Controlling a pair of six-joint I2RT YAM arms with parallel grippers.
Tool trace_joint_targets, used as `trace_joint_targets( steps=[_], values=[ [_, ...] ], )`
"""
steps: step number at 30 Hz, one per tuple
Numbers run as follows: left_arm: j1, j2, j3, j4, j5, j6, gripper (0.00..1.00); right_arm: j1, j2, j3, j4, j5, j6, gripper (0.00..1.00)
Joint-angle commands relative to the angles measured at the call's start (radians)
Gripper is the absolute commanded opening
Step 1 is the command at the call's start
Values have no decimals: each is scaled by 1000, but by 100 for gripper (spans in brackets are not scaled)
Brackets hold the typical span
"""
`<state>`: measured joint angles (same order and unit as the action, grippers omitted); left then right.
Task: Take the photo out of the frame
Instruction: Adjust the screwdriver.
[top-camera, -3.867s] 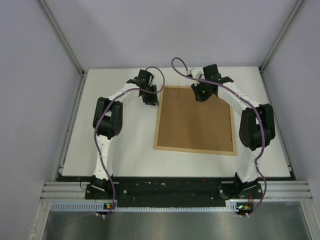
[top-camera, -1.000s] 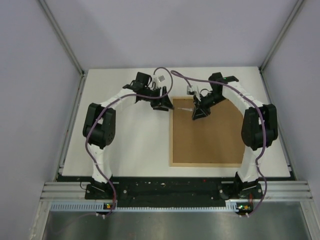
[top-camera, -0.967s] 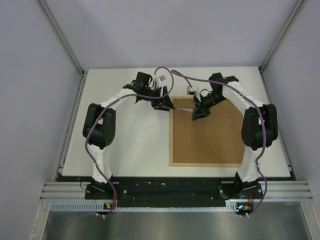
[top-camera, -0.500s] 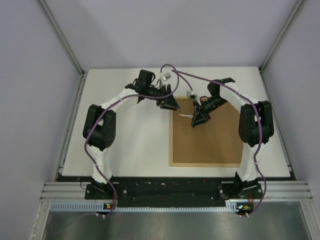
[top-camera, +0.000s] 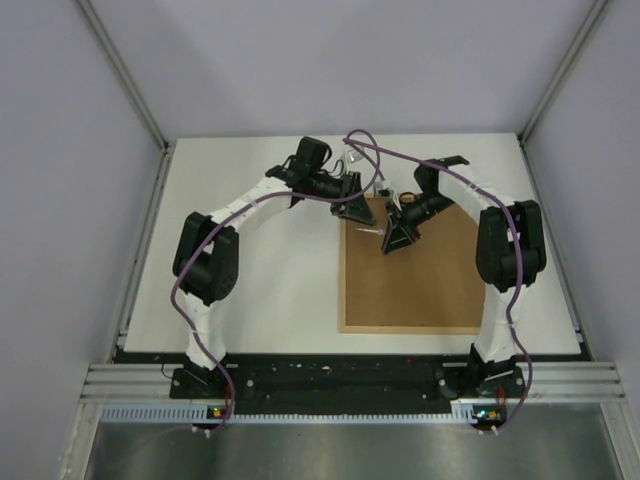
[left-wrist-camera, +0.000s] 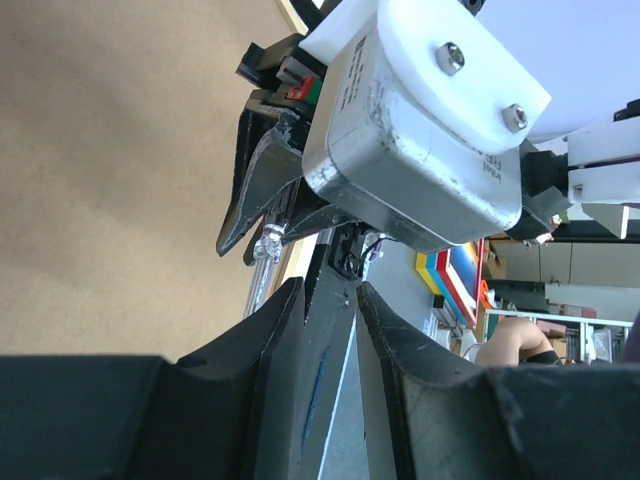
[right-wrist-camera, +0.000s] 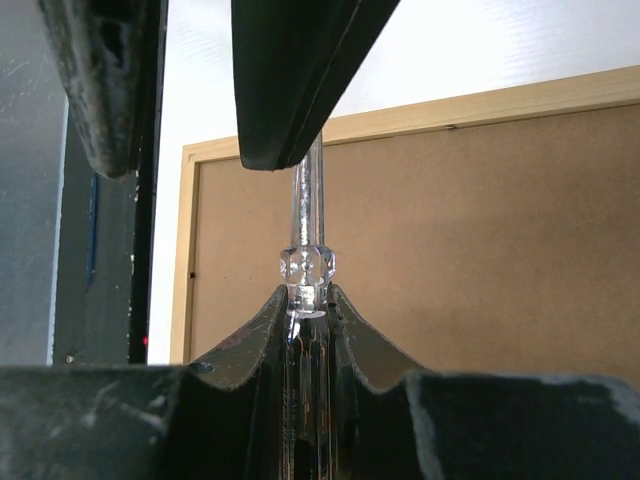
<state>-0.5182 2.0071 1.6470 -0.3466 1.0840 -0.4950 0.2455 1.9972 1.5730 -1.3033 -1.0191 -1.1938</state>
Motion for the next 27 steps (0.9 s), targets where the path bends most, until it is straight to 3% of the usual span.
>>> trace_joint_targets(
  steps=[1,6,13,21,27],
  values=[
    [-2,-8,36,-29,14,55,35,-9,2,48,-2,-41,-10,0],
    [-2,-10,53,-95,-65,131,47,-9,-31,45,-30,-36,-36,0],
    [-20,1,77,-135,-76,176,47,-17,-28,62,-48,-42,-38,0],
    [-31,2,73,-170,-101,214,43,-17,-31,94,-94,-52,-69,0],
    [-32,10,82,-164,-78,204,26,-17,-18,110,-94,-55,-61,0]
  ],
)
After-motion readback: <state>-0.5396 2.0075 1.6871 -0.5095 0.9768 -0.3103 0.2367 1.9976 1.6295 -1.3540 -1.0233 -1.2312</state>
